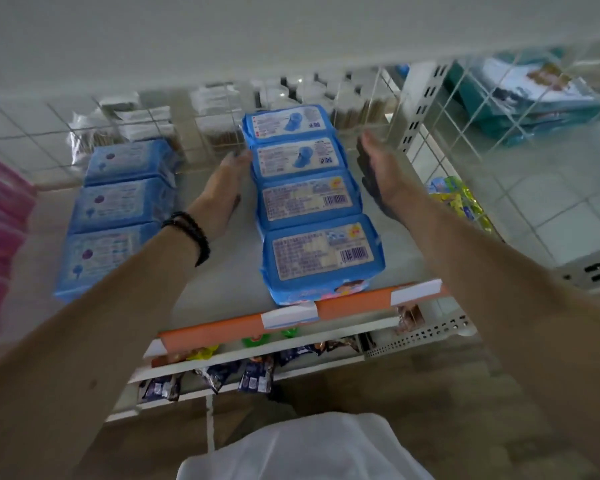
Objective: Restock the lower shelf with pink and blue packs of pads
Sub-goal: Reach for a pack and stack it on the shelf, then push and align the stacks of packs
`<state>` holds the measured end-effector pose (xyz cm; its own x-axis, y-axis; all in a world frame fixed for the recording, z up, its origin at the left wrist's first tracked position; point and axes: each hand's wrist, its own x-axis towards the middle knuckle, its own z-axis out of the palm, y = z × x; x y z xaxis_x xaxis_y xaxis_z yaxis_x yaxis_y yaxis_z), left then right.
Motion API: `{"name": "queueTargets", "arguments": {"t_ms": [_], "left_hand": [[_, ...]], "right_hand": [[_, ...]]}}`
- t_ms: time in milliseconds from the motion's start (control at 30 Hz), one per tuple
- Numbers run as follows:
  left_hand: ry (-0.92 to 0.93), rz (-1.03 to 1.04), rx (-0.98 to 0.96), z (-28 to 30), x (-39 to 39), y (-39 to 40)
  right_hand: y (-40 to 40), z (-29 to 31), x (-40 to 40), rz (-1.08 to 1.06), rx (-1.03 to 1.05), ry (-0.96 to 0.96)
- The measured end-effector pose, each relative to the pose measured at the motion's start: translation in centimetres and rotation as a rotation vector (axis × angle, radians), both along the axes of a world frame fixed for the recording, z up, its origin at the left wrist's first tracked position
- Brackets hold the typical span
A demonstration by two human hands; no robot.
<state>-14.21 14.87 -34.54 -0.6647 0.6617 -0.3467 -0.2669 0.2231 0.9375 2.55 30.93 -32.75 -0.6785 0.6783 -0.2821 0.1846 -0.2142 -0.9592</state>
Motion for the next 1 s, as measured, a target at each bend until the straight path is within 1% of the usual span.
{"name": "queueTargets", "arguments": {"t_ms": [33, 100, 200, 300, 433, 500, 533, 600, 667, 733, 800, 867, 1000], "left_hand": [[0.002, 0.055, 0.024, -0.4, 0.2, -1.0], [-0.064, 0.108, 0.095, -1.8, 1.6, -2.4], [-0.146, -0.052, 0.172, -3.6, 5.2, -3.2], [-0.141, -0.078, 0.219, -3.7, 6.9, -2.5], [-0.110, -0.062, 0.217, -3.2, 7.3, -2.3], [-0.073, -0.079, 0.164, -2.6, 7.4, -3.0], [-0.056, -0.052, 0.133, -2.1, 7.3, -3.5], [0.034, 0.116, 0.048, -1.2, 6.9, -4.9], [0.104, 0.230, 0.010, -0.4, 6.5, -7.3], [0.119, 0.283, 0.030, -0.2, 6.3, -10.3], [0.149, 0.336, 0.060, 0.2, 6.4, -13.8], [0.240, 0.329, 0.096, 0.4, 6.6, -16.9], [0.451, 0.246, 0.102, 1.1, 6.7, -21.6]], "right_hand": [[-0.5, -0.3, 0.7, -0.027, -0.012, 0.034], [-2.0, -1.5, 2.0, -0.025, -0.061, 0.065], [-4.3, -3.9, 3.5, 0.072, -0.235, 0.079], [-4.8, -4.6, 3.4, 0.087, -0.308, 0.103], [-5.4, -3.7, 3.6, 0.101, -0.159, 0.095], [-4.9, -4.3, 3.9, 0.156, -0.111, 0.107], [-4.8, -4.2, 4.0, 0.191, -0.097, 0.106], [-5.1, -2.7, 4.6, 0.171, -0.013, 0.104], [-5.1, -1.5, 5.2, 0.181, 0.085, 0.125], [-5.6, -0.1, 6.1, 0.149, 0.209, 0.156], [-6.3, 1.3, 6.6, 0.169, 0.326, 0.132], [-7.6, 2.3, 6.1, 0.194, 0.458, 0.116], [-11.4, 2.2, 4.3, 0.326, 0.649, 0.099]]}}
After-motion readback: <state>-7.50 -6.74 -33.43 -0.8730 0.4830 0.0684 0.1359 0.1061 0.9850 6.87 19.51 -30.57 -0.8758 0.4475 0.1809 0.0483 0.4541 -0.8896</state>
